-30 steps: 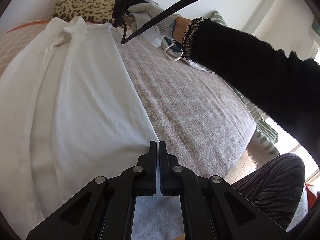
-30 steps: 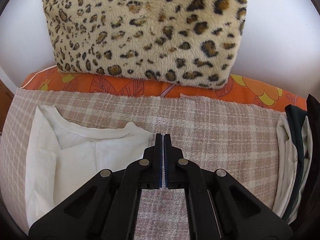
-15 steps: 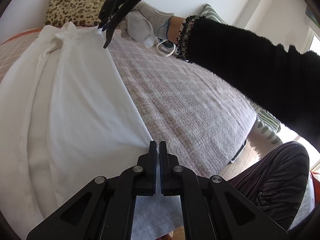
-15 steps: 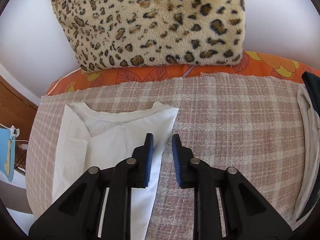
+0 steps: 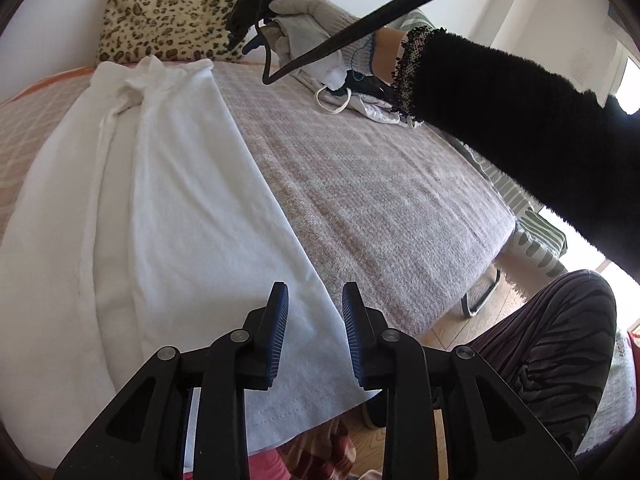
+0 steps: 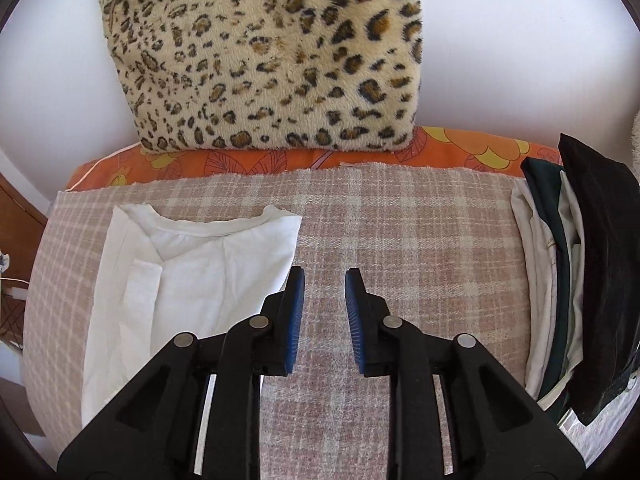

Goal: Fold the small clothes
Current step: 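Open both grippers and move them to the hem end of the panel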

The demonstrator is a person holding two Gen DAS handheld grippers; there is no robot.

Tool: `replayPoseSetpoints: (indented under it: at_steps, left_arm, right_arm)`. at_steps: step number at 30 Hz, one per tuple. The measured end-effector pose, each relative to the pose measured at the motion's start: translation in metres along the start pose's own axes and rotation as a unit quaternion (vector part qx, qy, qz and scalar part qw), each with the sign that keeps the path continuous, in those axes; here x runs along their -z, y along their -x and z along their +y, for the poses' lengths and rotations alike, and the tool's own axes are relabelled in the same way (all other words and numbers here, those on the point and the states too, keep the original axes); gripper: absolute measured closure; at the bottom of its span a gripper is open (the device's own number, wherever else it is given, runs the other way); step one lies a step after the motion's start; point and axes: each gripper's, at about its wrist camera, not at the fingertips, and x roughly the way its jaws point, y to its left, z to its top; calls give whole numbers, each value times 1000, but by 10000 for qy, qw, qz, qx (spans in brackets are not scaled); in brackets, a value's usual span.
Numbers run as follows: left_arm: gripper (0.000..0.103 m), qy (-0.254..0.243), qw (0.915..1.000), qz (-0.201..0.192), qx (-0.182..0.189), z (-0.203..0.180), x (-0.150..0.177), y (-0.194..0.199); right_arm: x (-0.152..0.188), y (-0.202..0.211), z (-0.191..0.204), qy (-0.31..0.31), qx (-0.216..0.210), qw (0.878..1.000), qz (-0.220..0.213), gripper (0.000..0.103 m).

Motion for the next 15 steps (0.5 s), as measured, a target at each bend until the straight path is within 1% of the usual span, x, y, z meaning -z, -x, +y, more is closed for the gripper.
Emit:
replayPoseSetpoints:
  at_steps: [1, 5, 7, 8, 12, 15]
  left_arm:
    - [74, -8, 10000, -26, -34, 1, 2, 4]
    - [73, -84, 9995, -203, -213, 5, 5, 23]
    - [64, -35, 9991, -308, -278, 10, 5, 34]
    - [63, 4, 9989, -354, -297, 13, 5, 39]
    - [63, 168, 9983, -421, -357, 30, 3, 61]
    - [63, 152, 9977, -436, -493, 46, 2, 83]
  right_arm:
    - [5, 9, 3, -22, -33, 10000, -48, 78]
    - [27, 45, 5, -2, -204, 9997, -162, 76]
    - [38, 60, 10, -16, -291, 9994, -206, 71]
    - [46, 68, 12, -6, -325, 9992, -219, 70]
    - [81, 97, 16, 4, -472, 9986, -224, 69]
    - [113, 121, 16, -20, -670, 9976, -195, 69]
